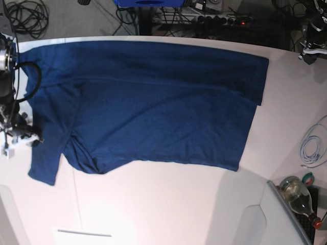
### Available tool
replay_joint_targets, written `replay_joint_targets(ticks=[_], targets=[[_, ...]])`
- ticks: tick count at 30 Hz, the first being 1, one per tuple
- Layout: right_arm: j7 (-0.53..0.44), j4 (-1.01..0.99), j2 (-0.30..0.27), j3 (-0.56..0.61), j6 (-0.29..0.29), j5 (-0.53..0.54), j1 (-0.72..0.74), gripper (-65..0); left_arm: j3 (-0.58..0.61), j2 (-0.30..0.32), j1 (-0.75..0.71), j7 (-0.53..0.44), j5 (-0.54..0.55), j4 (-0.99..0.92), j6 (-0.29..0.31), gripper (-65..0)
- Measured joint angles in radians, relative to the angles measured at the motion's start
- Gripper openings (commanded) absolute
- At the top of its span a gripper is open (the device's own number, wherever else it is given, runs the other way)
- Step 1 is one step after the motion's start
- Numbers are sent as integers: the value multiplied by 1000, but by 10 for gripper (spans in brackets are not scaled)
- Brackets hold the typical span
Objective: Layout the t-shirt on the table in an organized manner, then fold the t-shirt properly
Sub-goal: 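Grasp the shirt sleeve with the right gripper and drag it inward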
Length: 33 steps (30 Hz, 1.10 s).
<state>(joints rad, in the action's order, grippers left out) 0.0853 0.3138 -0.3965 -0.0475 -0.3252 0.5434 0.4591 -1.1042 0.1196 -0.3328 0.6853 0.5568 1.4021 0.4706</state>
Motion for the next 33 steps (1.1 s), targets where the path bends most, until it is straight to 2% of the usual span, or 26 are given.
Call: replay_joint_targets(ticks=[2, 4, 10, 13, 17, 19, 23, 26, 28, 30, 33], targets=[[6, 0, 0, 0, 0, 0, -3, -603, 0, 0, 0, 0, 0, -2, 0, -650], [9, 0, 0, 0, 0, 0, -3, -648, 0, 0, 0, 0, 0, -2, 0, -650], [32, 30, 0, 0, -1, -1, -12, -650, 0, 0, 0, 0, 0, -2, 0, -650], [96, 158, 3, -3, -3, -2, -72, -650, 0, 0, -1, 0, -2, -2, 0, -650], [123, 407, 6, -3, 4, 2, -197, -650, 1, -1, -3, 0, -2, -2, 0, -650], [159, 515, 6, -2, 66, -1, -245, -650, 1, 0, -3, 0, -3, -2, 0, -650], [187, 697, 3, -2, 111, -4, -328, -650, 1, 0, -3, 0, -3, -2, 0, -650], [240, 832, 3, -3, 108, -1, -388, -650, 1, 0, -3, 0, -3, -2, 0, -650], [276, 932, 7, -3, 125, 1, -433, -650, 1, 0, -3, 0, -3, -2, 0, -650], [309, 1038, 34, -6, 165, -6, -479, -650, 1, 0, -3, 0, -3, -2, 0, -650], [362, 1194, 74, 0, 156, 4, -545, -650, 1, 0, -3, 0, -3, -2, 0, -650]])
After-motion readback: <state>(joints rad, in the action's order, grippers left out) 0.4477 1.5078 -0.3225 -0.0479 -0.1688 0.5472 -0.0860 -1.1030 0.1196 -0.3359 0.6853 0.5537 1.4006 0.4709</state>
